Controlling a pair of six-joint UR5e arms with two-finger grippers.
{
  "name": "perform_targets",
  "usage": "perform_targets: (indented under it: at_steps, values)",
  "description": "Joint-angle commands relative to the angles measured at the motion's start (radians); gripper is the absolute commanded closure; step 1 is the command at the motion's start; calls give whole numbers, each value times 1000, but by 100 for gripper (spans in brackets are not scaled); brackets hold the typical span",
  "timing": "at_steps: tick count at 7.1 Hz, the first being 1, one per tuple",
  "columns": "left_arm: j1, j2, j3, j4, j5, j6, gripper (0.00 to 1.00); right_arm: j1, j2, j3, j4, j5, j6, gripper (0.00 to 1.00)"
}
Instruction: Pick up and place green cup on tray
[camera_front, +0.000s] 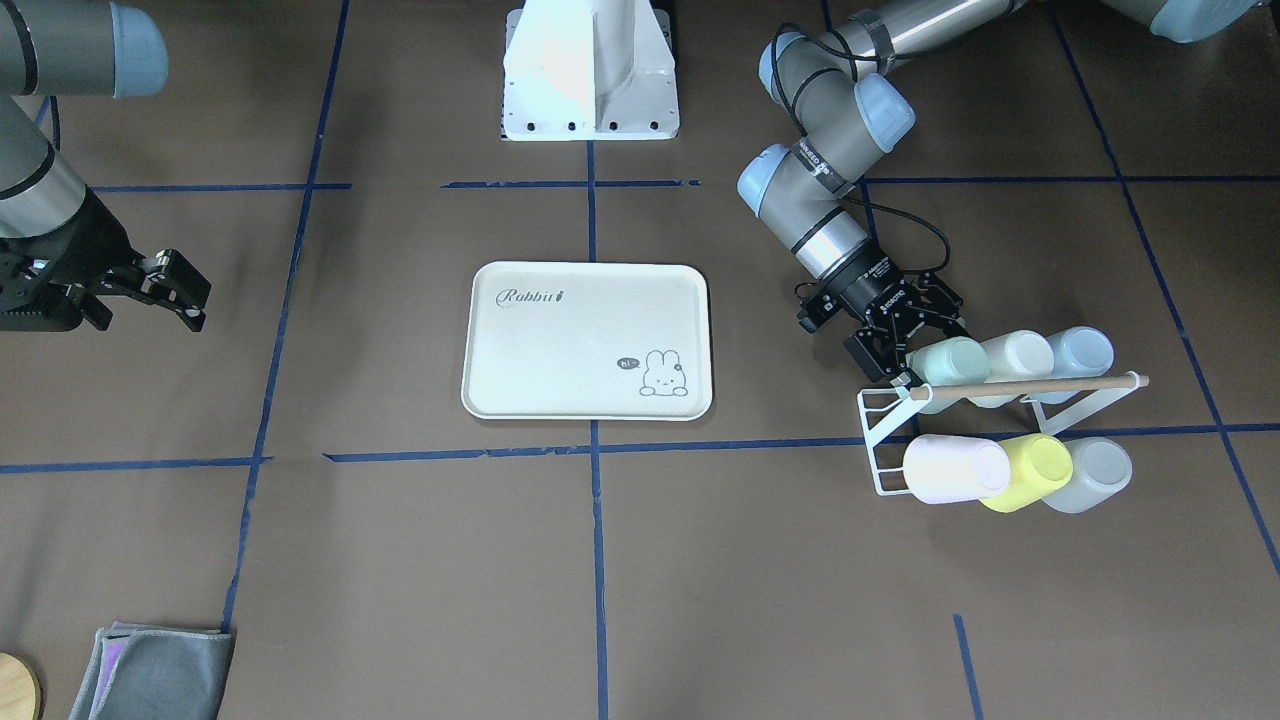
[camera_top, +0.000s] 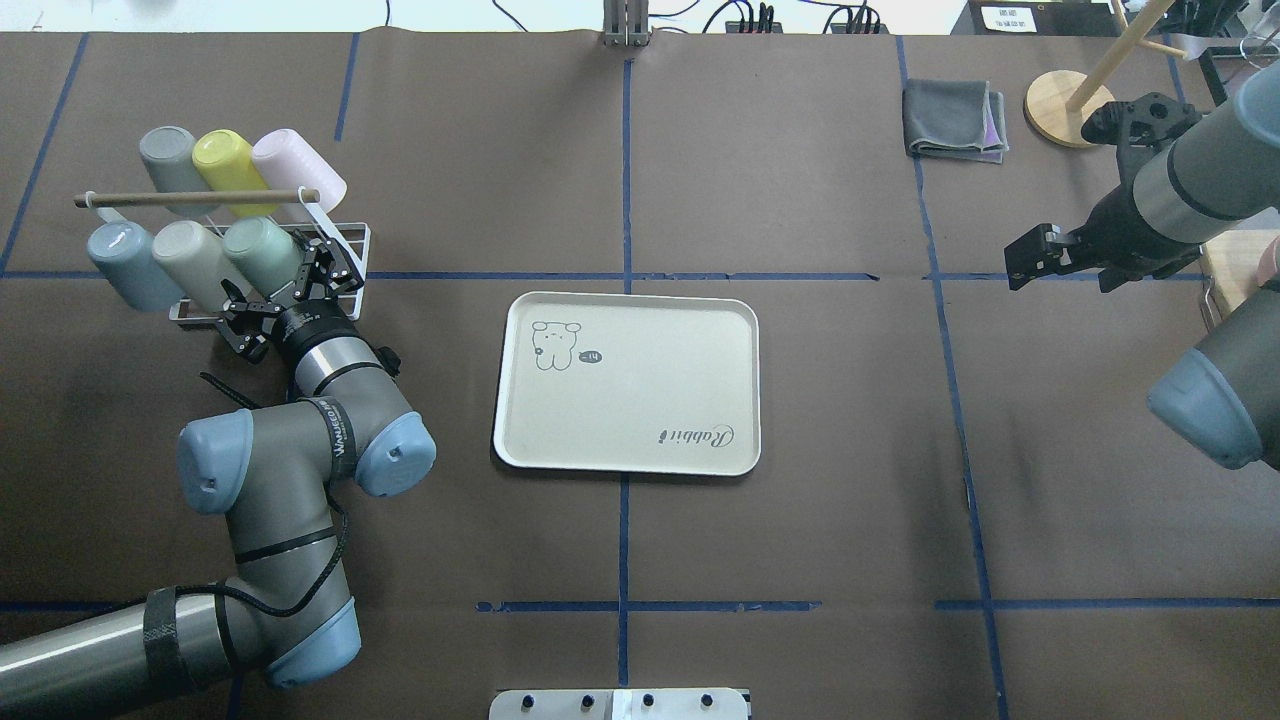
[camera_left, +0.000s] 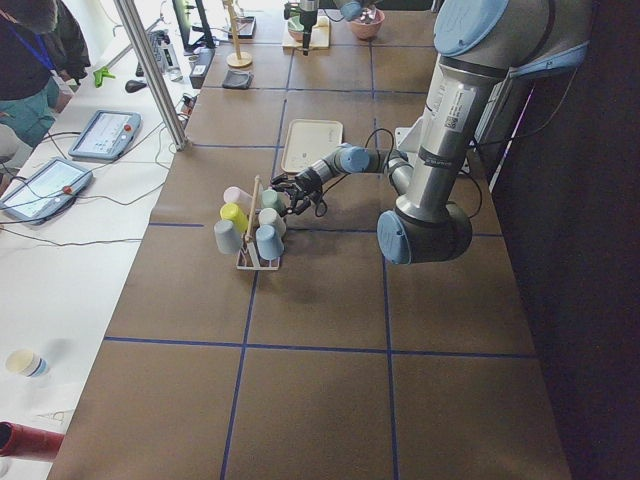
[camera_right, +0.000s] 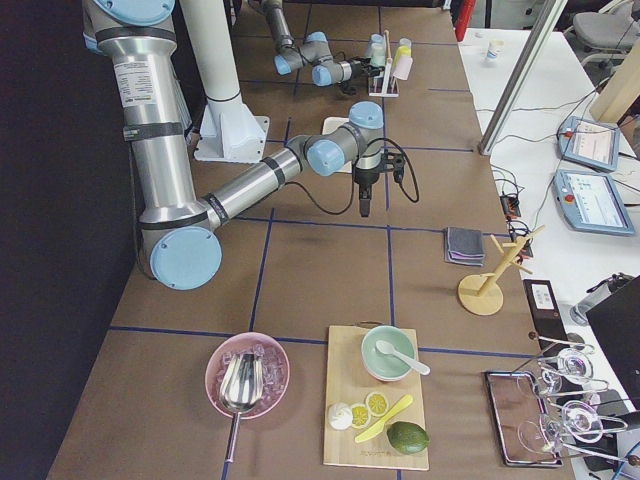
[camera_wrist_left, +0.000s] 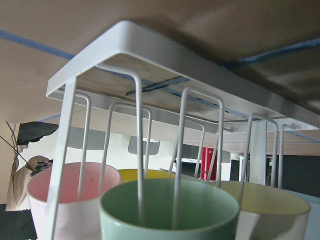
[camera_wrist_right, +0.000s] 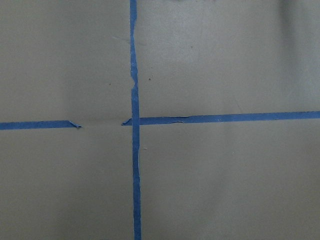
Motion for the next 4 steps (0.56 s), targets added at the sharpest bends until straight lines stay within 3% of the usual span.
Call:
perform_targets:
  at_steps: [1,4]
  values:
    - [3,-3,5,4,4,18,1,2,0,-1,0,0,0,0]
    - [9,-3,27,7,13,19,1,2,0,-1,0,0,0,0]
